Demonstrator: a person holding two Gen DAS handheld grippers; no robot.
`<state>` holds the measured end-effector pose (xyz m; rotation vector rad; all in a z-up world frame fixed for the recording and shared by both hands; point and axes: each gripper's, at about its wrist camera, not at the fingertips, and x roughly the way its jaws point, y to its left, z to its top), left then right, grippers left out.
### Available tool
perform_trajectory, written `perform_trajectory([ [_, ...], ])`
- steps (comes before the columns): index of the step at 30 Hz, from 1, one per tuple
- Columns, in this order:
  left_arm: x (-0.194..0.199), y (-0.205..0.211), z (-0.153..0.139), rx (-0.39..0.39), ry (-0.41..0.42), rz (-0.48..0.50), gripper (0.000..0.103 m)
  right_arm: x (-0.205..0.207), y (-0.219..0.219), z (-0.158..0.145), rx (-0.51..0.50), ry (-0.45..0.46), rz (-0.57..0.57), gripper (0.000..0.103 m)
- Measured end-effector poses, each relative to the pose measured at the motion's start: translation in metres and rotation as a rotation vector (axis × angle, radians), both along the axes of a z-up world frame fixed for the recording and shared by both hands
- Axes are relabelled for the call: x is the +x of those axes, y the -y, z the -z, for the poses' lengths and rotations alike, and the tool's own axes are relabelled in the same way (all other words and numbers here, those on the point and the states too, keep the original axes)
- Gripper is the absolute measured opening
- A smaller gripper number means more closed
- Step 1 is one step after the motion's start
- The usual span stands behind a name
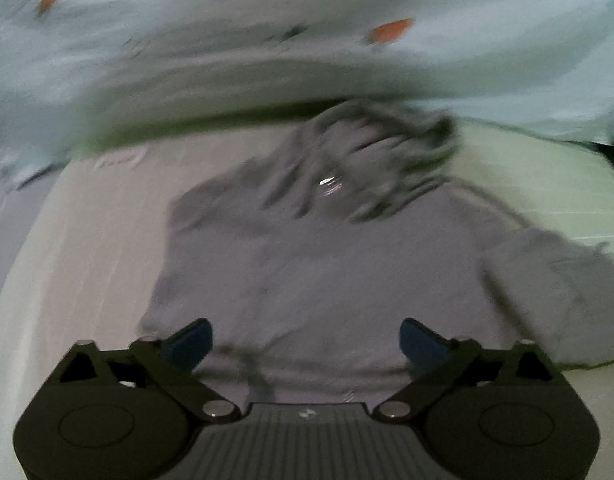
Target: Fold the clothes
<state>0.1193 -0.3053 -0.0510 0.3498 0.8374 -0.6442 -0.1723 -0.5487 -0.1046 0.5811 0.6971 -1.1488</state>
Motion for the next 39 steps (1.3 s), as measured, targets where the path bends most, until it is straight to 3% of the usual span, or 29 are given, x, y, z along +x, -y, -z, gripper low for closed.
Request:
perform_trajectory([
  [1,-0.002,0.008,-0.002,-0.013,-0.002,0.039,0.092,0.000,0.002,0.003,0.016,0.004,0.013,0.102],
  [3,-0.007,0.026,0.000,-0.032,-0.039,0.120,0.073,0.001,0.006,0.007,0.044,0.015,0.026,0.102],
  [4,-0.010,0.036,0.002,-0.038,-0.060,0.153,0.069,0.000,0.005,0.010,0.046,0.013,0.025,0.103],
  [6,-0.015,0.054,0.006,-0.048,-0.103,0.218,0.050,0.003,0.002,0.014,0.033,-0.018,0.013,0.103],
  [9,-0.022,0.075,0.014,-0.056,-0.151,0.283,0.030,0.008,0.002,0.016,0.009,-0.047,0.002,0.103],
  [13,-0.024,0.095,0.029,-0.076,-0.230,0.312,0.028,0.010,0.004,0.018,-0.014,-0.047,0.006,0.103],
  [22,-0.008,0.095,0.039,-0.182,-0.412,0.246,0.028,0.013,0.001,0.021,-0.068,-0.033,0.021,0.103],
  [26,-0.008,0.093,0.035,-0.243,-0.464,0.255,0.037,0.013,-0.001,0.022,-0.087,-0.027,0.024,0.103],
  [32,-0.010,0.096,0.037,-0.272,-0.499,0.255,0.051,0.013,-0.003,0.023,-0.097,-0.024,0.027,0.103],
  [35,-0.008,0.099,0.043,-0.266,-0.517,0.245,0.051,0.013,-0.003,0.023,-0.101,-0.024,0.028,0.103],
  [37,-0.008,0.103,0.047,-0.248,-0.514,0.251,0.049,0.013,-0.003,0.024,-0.103,-0.023,0.028,0.103],
  [38,-0.009,0.104,0.050,-0.234,-0.508,0.257,0.040,0.013,-0.004,0.024,-0.104,-0.022,0.027,0.103],
  [39,-0.009,0.106,0.052,-0.218,-0.500,0.262,0.020,0.013,-0.004,0.024,-0.106,-0.022,0.027,0.103],
])
